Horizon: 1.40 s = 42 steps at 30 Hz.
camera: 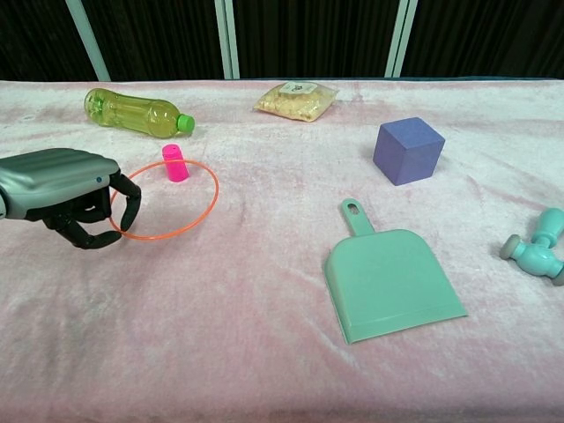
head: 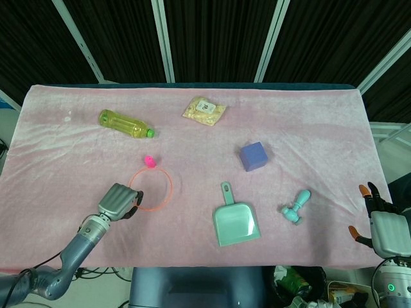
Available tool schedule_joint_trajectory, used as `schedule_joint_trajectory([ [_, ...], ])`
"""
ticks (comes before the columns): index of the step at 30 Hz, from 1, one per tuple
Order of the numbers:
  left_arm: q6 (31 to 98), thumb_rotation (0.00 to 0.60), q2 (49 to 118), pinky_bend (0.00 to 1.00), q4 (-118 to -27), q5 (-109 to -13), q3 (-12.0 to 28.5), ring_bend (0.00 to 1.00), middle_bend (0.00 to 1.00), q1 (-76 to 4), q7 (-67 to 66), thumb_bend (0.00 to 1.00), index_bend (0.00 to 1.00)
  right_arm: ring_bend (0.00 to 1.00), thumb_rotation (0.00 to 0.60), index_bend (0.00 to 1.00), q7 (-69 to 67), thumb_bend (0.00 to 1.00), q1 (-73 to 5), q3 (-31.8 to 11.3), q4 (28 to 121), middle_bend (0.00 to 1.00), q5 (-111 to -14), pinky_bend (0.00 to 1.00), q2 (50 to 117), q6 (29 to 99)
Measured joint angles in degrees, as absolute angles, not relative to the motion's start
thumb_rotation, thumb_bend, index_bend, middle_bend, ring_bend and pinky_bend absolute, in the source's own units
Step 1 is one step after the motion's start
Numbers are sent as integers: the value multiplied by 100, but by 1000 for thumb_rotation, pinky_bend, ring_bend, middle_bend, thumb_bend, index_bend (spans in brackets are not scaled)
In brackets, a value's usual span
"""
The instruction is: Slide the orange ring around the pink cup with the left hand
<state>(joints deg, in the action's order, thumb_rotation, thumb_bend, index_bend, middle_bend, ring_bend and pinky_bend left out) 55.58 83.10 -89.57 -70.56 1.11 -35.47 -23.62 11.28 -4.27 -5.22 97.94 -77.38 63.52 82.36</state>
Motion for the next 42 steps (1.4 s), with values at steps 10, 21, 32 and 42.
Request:
schedule_joint_trajectory([
  [10, 5228, 600, 8184, 971, -8949, -6498, 689, 965, 990, -3949, -2340, 439, 634, 212, 600, 12, 1154, 156, -429, -523, 9796, 23, -7709, 248, 6357, 8220],
  [21, 4481, 600, 8363, 971, -8094, -5174, 1154, 965, 989, -4627, -2554, 438, 635, 212, 600, 13, 1162, 156, -429, -533, 9795, 23, -7676, 248, 6359, 8215],
  [32, 3919, 600, 8735, 966, -7327, -4719, 1084, 960, 983, -4916, -2471, 344, 535, 212, 600, 13, 1163, 155, -432, -542, 9796, 23, -7657, 248, 6360, 8209],
  [42, 3544, 600, 8615, 959, -7436, -4768, 893, 952, 975, -4998, -2296, 216, 369, 212, 600, 14, 1166, 157, -436, -538, 9793, 23, -7660, 248, 6362, 8202],
])
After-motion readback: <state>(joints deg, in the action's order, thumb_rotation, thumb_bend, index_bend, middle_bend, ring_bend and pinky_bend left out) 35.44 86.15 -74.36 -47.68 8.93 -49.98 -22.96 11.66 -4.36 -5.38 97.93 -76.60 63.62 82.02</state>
